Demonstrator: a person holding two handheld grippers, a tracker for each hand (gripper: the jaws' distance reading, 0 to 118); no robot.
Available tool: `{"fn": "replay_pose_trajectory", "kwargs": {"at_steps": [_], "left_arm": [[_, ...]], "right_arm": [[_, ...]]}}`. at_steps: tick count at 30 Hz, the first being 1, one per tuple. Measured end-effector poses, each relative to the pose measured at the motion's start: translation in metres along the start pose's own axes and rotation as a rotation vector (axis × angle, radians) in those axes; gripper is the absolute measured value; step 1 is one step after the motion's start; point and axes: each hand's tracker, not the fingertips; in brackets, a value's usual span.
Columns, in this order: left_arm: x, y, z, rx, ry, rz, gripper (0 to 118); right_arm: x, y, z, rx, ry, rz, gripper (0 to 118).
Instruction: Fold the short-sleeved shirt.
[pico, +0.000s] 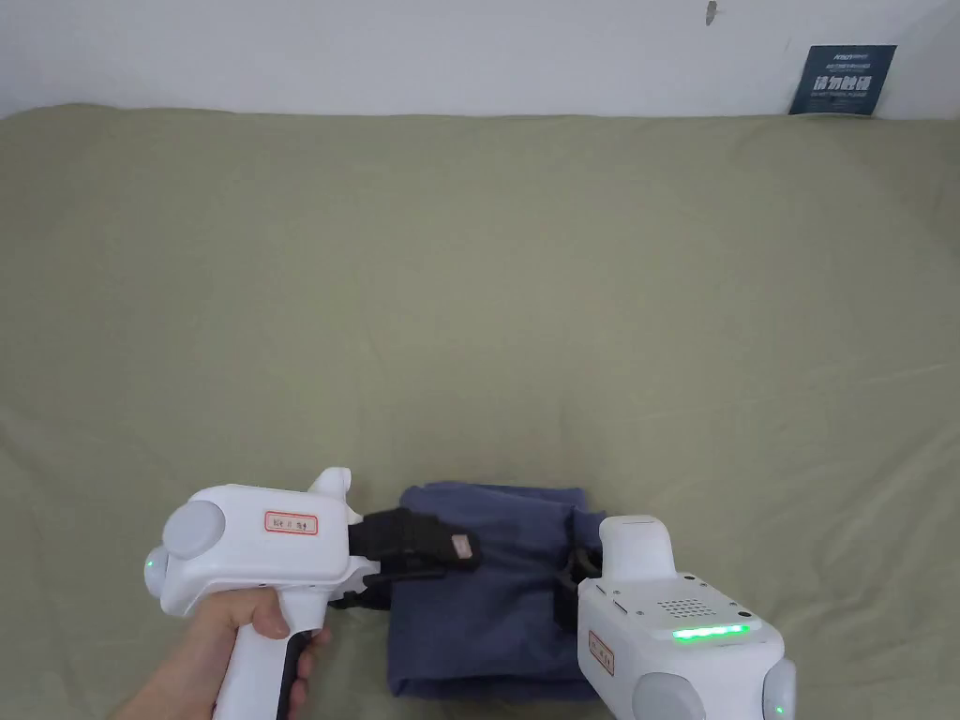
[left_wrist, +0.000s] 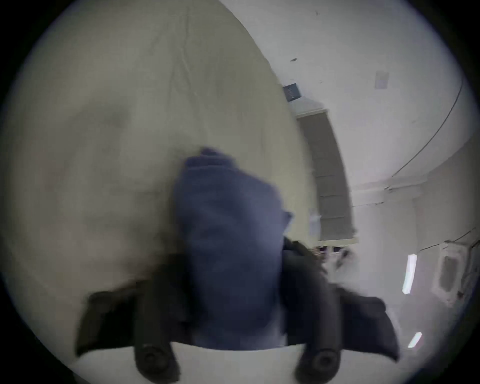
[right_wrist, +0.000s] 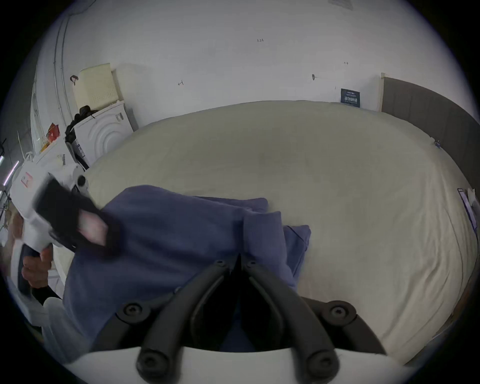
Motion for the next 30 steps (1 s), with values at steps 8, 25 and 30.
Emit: {"fn": "replay_pose_trajectory", "kwargs": {"at_steps": [8, 25, 30], "left_arm": [[0.004, -0.009, 0.004, 0.033, 0.043, -0.014, 34], [0.048, -0.003, 0.039, 0.062, 0.129, -0.105, 34], [0.031, 0.015, 0.085, 0.13, 0.19, -0.09, 34]], "right_arm": [[-0.005, 0.009, 0.037, 0.17, -0.02, 0.013, 7], [0.019, 0.055, 0.147, 0.403, -0.183, 0.033, 7], [-0.005, 0.068, 0.136, 0.423, -0.138, 0.107, 7]]}}
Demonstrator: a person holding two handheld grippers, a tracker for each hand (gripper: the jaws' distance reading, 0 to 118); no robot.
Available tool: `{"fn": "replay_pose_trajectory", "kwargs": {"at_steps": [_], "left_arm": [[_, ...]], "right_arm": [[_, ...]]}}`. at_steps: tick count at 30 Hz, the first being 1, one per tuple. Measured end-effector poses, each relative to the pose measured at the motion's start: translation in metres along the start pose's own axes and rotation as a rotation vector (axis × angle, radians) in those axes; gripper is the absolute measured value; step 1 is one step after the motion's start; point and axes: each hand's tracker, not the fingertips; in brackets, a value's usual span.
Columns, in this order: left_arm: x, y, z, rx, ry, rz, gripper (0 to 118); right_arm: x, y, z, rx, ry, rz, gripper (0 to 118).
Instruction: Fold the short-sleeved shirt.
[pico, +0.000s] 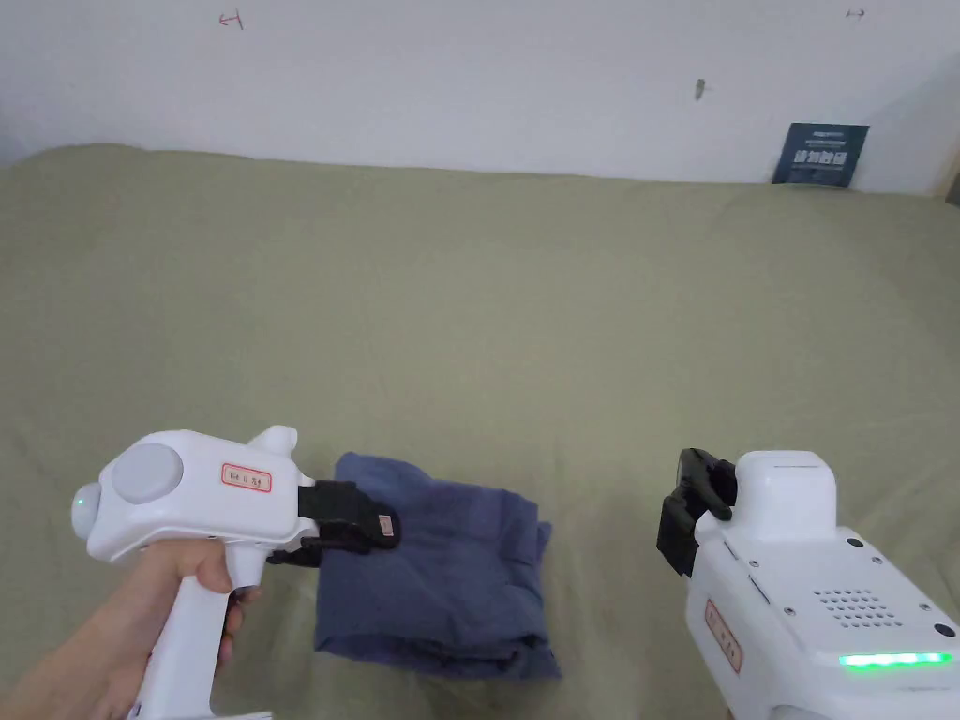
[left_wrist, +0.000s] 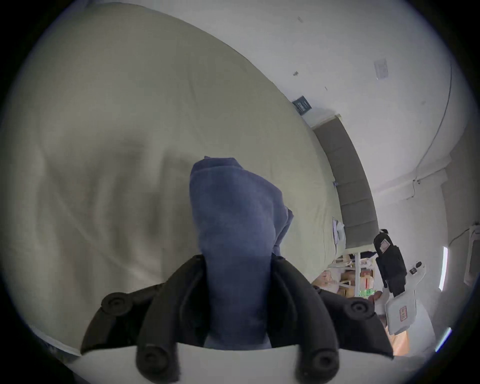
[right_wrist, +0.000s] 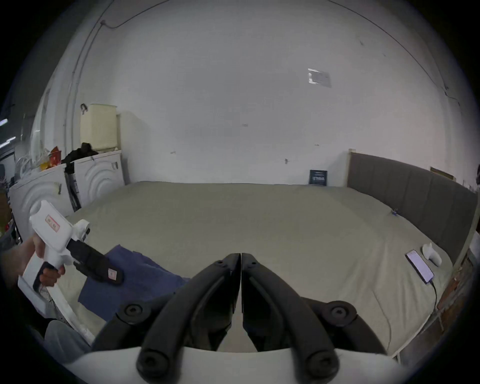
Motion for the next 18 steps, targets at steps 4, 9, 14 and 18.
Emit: {"fn": "replay_pose_trajectory", "kwargs": {"at_steps": [4, 9, 14, 18], "left_arm": [[-0.032, 0.016, 0.047, 0.05, 0.063, 0.028, 34], [-0.088, 0.037, 0.116, 0.102, 0.146, 0.063, 34], [-0.145, 0.064, 0.181, 0.131, 0.255, 0.092, 34], [-0.19, 0.083, 0.226, 0.141, 0.299, 0.119, 34]], "right_arm": [[-0.048, 0.013, -0.022, 0.018, 0.092, 0.047, 7], [-0.133, 0.02, -0.054, 0.023, 0.257, 0.111, 7], [-0.225, 0.02, -0.087, 0.02, 0.383, 0.147, 7], [-0.292, 0.017, -0.112, 0.01, 0.466, 0.151, 7]]}}
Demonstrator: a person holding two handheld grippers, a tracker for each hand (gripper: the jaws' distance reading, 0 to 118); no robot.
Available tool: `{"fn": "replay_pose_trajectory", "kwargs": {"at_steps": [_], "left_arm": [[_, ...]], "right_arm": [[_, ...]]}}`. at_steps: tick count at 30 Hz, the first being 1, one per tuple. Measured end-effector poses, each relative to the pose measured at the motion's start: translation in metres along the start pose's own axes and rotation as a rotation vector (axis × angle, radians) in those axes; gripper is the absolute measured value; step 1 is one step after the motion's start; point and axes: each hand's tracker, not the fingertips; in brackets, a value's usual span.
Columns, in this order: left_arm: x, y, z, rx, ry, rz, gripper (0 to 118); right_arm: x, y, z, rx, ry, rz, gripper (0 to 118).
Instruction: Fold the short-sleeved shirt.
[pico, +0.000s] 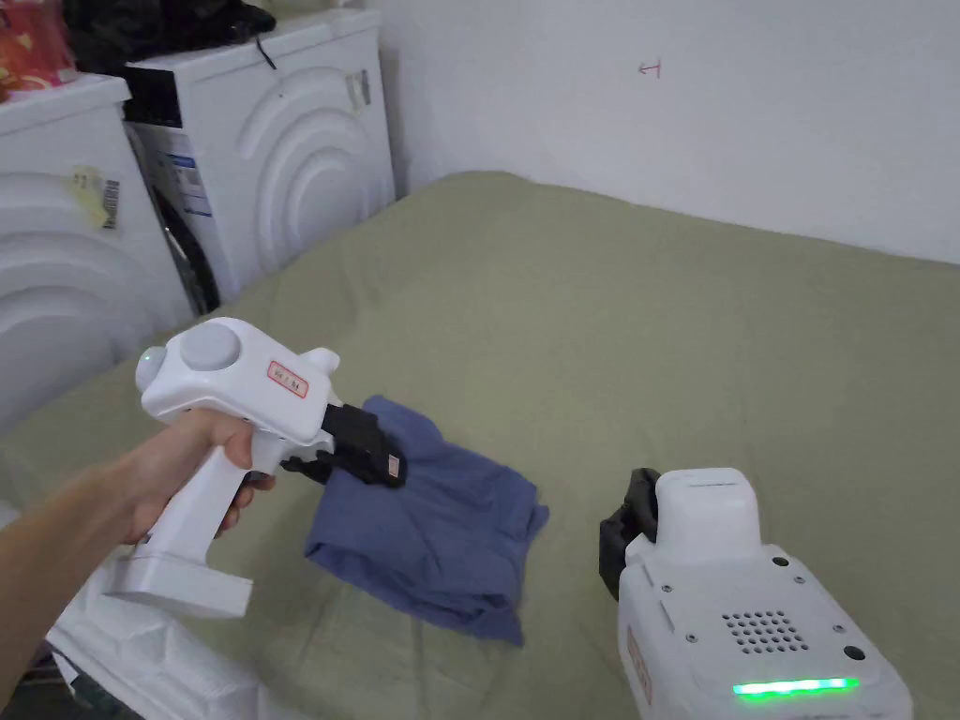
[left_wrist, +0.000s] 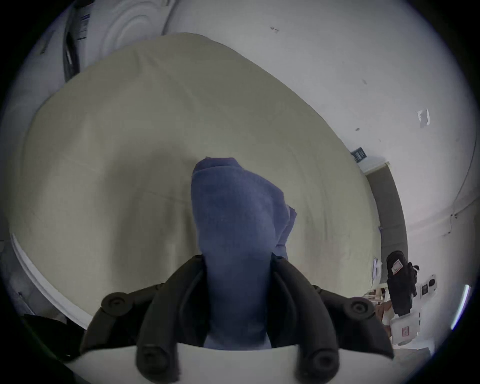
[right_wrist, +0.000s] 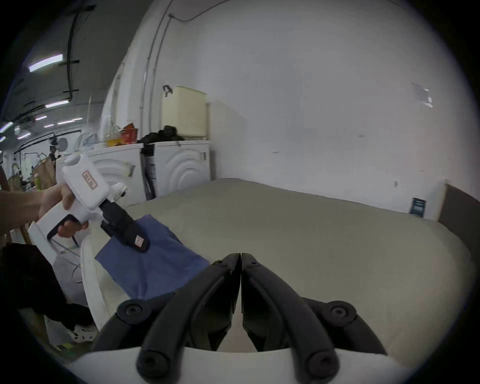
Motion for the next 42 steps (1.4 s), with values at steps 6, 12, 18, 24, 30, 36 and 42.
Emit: {"fn": "replay_pose_trajectory", "kwargs": {"at_steps": [6, 12, 18, 24, 30, 36, 42], "left_arm": [[-0.024, 0.014, 0.006, -0.069, 0.062, -0.018, 34], [-0.073, 0.06, 0.003, -0.156, 0.08, -0.086, 34], [-0.091, 0.104, -0.015, -0.202, 0.084, -0.108, 34], [-0.099, 0.108, -0.011, -0.123, 0.16, -0.225, 110], [-0.074, 0.075, 0.035, 0.069, 0.293, -0.261, 84], [-0.02, 0.066, 0.025, 0.232, 0.255, -0.301, 0], [0.144, -0.056, 0.014, 0.483, 0.162, -0.352, 0]], "right_arm": [[-0.047, -0.005, -0.06, -0.046, 0.087, 0.019, 7], [-0.068, -0.013, -0.106, -0.079, 0.102, -0.03, 7], [-0.077, -0.02, -0.128, -0.113, 0.123, -0.043, 7], [-0.082, -0.017, -0.129, -0.109, 0.144, 0.005, 7], [-0.069, -0.006, -0.102, -0.103, 0.144, -0.013, 7], [-0.028, 0.017, -0.052, -0.066, 0.08, -0.047, 7], [0.06, 0.04, 0.036, -0.011, -0.061, -0.033, 7]]}}
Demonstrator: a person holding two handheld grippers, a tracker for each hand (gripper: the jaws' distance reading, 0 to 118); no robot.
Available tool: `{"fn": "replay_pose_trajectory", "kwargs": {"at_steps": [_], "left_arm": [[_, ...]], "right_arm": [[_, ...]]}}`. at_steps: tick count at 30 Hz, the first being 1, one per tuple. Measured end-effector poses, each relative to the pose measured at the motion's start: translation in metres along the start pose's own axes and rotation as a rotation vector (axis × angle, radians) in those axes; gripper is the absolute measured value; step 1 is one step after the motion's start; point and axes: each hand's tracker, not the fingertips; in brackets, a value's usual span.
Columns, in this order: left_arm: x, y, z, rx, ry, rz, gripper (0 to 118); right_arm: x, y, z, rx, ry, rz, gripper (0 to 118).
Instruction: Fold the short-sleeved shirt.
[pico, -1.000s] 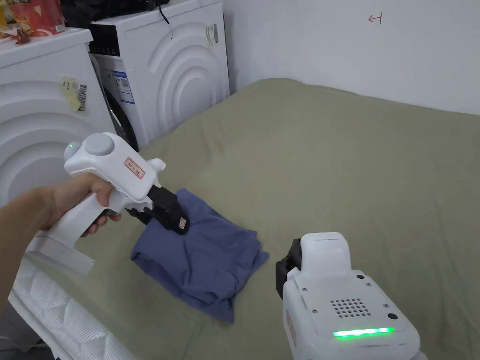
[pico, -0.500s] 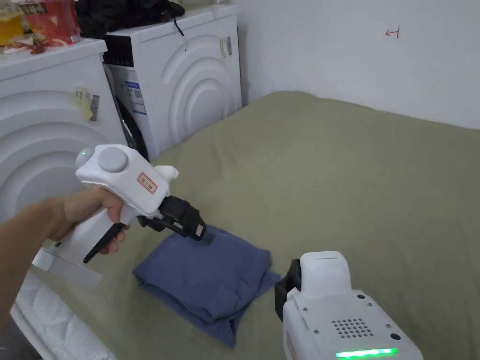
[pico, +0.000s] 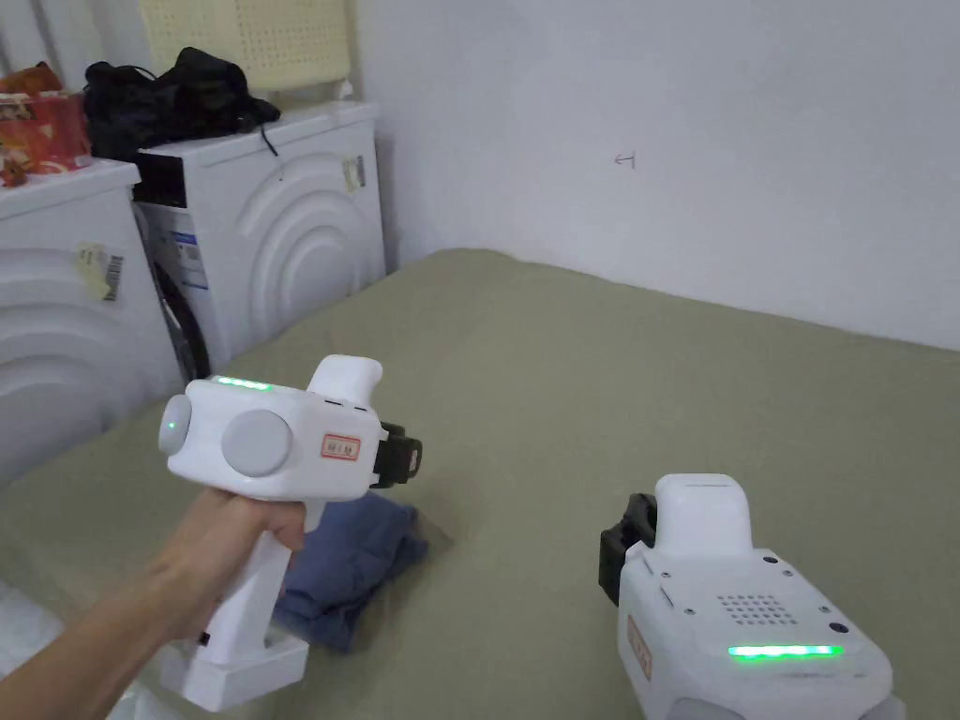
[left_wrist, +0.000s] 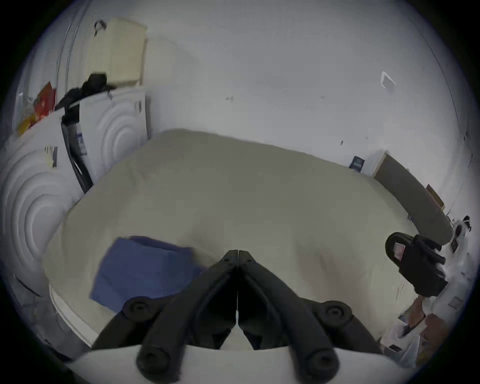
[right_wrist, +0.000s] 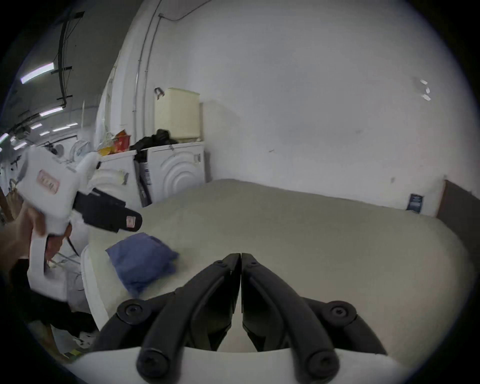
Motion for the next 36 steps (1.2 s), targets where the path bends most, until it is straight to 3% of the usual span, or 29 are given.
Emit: {"fn": "replay_pose_trajectory", "kwargs": {"at_steps": [2, 4, 7, 14, 19, 31, 34, 35, 36], "left_arm": [[0.052, -0.013, 0.004, 0.1, -0.01, -0.006, 0], [0.128, -0.03, 0.0, 0.102, -0.013, -0.038, 0], [0.214, -0.05, 0.0, 0.138, -0.043, -0.066, 0], [0.324, -0.075, 0.011, 0.352, 0.017, -0.179, 0], [0.347, -0.076, 0.036, 0.385, 0.017, -0.168, 1], [0.336, -0.074, 0.064, 0.427, 0.027, -0.216, 3], [0.333, -0.072, 0.067, 0.425, 0.032, -0.206, 15], [0.331, -0.072, 0.068, 0.428, 0.029, -0.203, 35], [0.33, -0.07, 0.069, 0.427, 0.022, -0.198, 67]], "right_arm": [[0.036, 0.003, 0.033, 0.001, -0.068, 0.017, 7], [0.074, 0.004, 0.067, -0.011, -0.126, -0.02, 7], [0.126, 0.0, 0.118, 0.016, -0.254, 0.023, 7], [0.205, -0.012, 0.186, 0.045, -0.482, 0.012, 7], [0.221, -0.019, 0.209, 0.062, -0.512, -0.034, 7], [0.204, -0.001, 0.217, 0.138, -0.486, -0.034, 7], [0.202, 0.002, 0.217, 0.15, -0.476, -0.045, 7], [0.203, 0.003, 0.216, 0.154, -0.47, -0.048, 11], [0.203, 0.004, 0.216, 0.153, -0.464, -0.048, 28]]}}
